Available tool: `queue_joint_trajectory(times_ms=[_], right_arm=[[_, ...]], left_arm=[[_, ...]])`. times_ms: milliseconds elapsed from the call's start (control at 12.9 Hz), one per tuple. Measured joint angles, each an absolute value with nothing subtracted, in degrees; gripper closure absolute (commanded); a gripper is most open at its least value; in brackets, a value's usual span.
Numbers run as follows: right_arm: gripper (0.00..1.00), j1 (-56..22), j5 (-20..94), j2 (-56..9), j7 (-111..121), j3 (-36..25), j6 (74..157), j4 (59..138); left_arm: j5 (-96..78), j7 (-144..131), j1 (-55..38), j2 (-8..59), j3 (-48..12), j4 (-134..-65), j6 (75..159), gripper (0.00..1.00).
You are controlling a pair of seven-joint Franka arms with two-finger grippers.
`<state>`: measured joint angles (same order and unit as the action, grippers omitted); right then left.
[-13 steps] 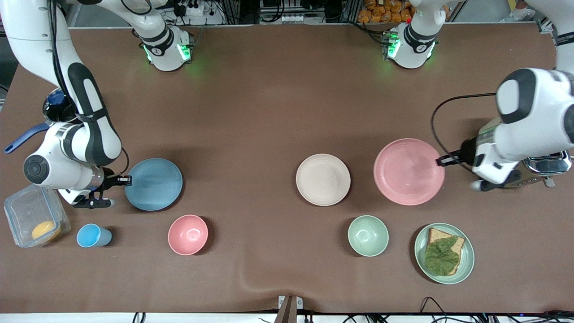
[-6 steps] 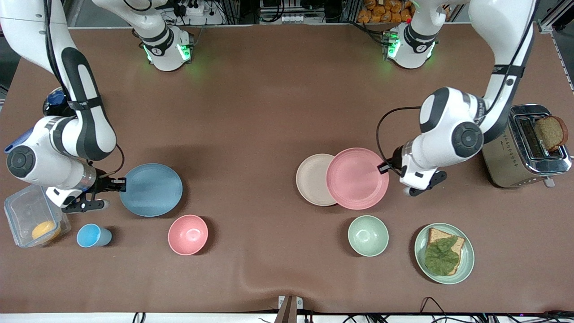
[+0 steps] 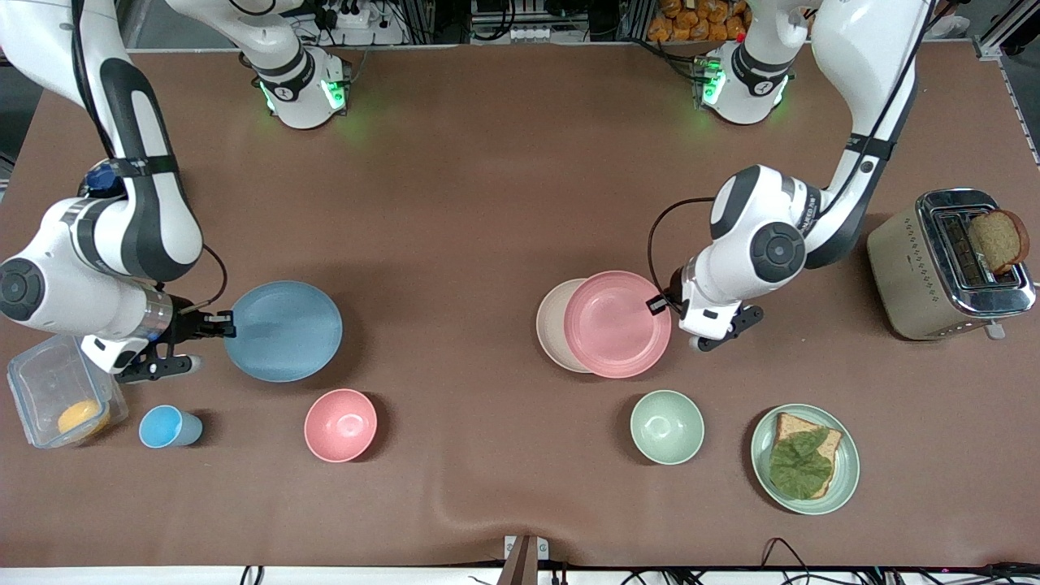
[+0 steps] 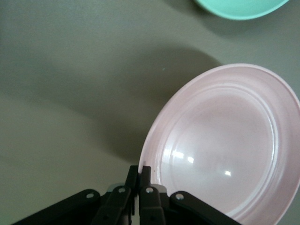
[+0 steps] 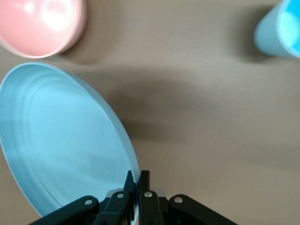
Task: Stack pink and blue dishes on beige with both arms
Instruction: 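Lift the blue plate with the right gripper while the left gripper sets pink on beige, then release the pink plate with the left gripper while the right gripper carries the blue plate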
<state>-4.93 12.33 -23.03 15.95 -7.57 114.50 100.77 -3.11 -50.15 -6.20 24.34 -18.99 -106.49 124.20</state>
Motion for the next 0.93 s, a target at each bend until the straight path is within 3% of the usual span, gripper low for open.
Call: queue_joint_trajectory(times_ms=[544,933], right_arm=[[1.0,-9.9,24.3,-23.0,11.0,-7.3,108.2,99.7],[1.0,-12.6,32.4,-23.9,8.7,-7.2,107.0,99.8]], left_arm=[[1.2,-54.0,-9.5,24.2,-19.0,-112.6,129.9,1.0],[1.2,-54.0,-10.1,24.2,-19.1,-113.3,132.7,1.0]])
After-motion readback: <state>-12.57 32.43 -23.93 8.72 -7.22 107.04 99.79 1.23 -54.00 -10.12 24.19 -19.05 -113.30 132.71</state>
